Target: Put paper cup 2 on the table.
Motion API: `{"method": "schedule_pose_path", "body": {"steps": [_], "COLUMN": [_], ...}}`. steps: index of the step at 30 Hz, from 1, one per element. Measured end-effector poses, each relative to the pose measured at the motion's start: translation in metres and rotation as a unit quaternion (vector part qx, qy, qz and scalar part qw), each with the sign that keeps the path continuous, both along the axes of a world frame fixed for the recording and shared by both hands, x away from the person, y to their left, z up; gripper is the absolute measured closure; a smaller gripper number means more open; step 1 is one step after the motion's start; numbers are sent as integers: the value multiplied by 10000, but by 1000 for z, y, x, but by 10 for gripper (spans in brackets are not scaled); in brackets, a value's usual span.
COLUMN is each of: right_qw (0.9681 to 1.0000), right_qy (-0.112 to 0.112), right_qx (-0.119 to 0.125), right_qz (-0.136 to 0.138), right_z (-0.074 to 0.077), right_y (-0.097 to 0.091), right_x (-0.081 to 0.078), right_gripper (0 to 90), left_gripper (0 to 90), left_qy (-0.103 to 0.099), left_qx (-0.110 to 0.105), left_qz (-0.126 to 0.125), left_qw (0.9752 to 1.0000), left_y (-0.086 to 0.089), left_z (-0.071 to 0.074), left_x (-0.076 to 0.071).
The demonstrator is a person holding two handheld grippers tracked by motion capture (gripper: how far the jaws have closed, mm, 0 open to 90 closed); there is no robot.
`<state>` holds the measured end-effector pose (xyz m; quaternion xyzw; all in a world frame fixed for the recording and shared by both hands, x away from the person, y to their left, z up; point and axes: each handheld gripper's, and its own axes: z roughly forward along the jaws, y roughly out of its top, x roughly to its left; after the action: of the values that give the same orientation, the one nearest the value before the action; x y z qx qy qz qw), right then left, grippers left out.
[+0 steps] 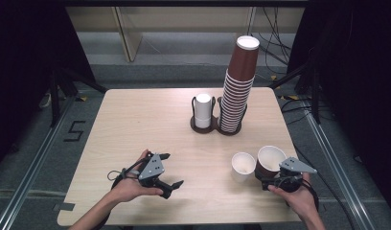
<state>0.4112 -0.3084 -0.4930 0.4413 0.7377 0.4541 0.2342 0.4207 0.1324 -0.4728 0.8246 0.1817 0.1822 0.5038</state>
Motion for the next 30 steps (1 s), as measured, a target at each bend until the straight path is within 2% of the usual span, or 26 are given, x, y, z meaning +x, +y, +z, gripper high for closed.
{"method": "schedule_pose_path", "body": {"steps": [1, 2, 4, 5, 6, 7, 8, 9, 11, 13, 14, 15, 19, 21, 22, 23, 25, 26, 27, 29, 30], "right_qw": [9998, 9999, 9997, 10000, 10000, 10000, 9999, 9997, 9996, 9995, 9999, 9996, 9995, 9988, 9991, 9988, 9990, 9991, 9986, 9990, 9987], "right_qy": [-155, -98, -146, 10, -51, -60, -73, -171, -170, -137, 69, -26, 190, 39, 213, 102, 185, 167, 70, 148, 77], "right_qx": [-136, -71, -158, -10, 61, -54, -55, -158, -183, -251, -108, -227, -234, -434, -334, -434, -373, -372, -490, -400, -489], "right_qz": [80, 82, 71, 13, 35, 17, 48, 102, 117, 163, 56, 170, 94, 212, 147, 186, 166, 130, 186, 100, 134], "right_z": [0, -1, 0, 0, -1, 0, 0, 0, 0, 1, 2, 3, 3, 1, 1, 2, 3, 3, 4, 4, 3], "right_y": [-3, -2, -5, -3, -2, -4, -4, -6, -6, -7, -5, -8, -8, -11, -9, -10, -10, -9, -11, -10, -12], "right_x": [2, 2, 2, -1, 0, 0, 0, 1, 1, -1, -6, -5, -13, -12, -17, -17, -21, -24, -24, -29, -29], "right_gripper": [4, 4, 3, 3, 4, 3, 3, 3, 3, 3, 3, 3, 3, 3, 3, 3, 3, 3, 3, 3, 3], "left_gripper": [0, 0, 0, 0, 0, 0, 0, 0, 0, 0, 0, 0, 0, 0, 0, 0, 0, 0, 0, 0, 0], "left_qy": [15, -7, -34, -26, -28, -29, -9, -3, 11, -9, -20, -19, 13, 15, 8, 14, 17, 7, 10, 13, 35], "left_qx": [36, 29, 30, -22, -45, -49, -49, -91, -120, -135, -127, -133, -154, -135, -141, -100, -135, -143, -119, -158, -222], "left_qz": [-11, 33, 42, 50, 58, 68, 75, 87, 125, 108, 114, 125, 123, 96, 93, 119, 119, 111, 154, 170, 199], "left_qw": [10000, 10000, 10000, 10000, 10000, 10000, 10000, 9999, 9999, 9999, 9999, 9998, 9998, 9999, 9999, 9999, 9998, 9998, 9998, 9997, 9996], "left_y": [0, 0, 0, 0, -1, -1, 0, -1, -1, -1, -1, -1, -1, -1, -1, 0, 1, 2, 4, 7, 7], "left_z": [1, 1, 3, 3, 3, 3, 4, 4, 3, 2, 2, 3, 2, 1, 1, 1, 0, 0, 0, 0, -1], "left_x": [0, 0, 0, 0, 0, 0, 0, 1, 1, 2, 3, 3, 3, 2, 1, -1, -2, -2, -3, -2, -2]}}
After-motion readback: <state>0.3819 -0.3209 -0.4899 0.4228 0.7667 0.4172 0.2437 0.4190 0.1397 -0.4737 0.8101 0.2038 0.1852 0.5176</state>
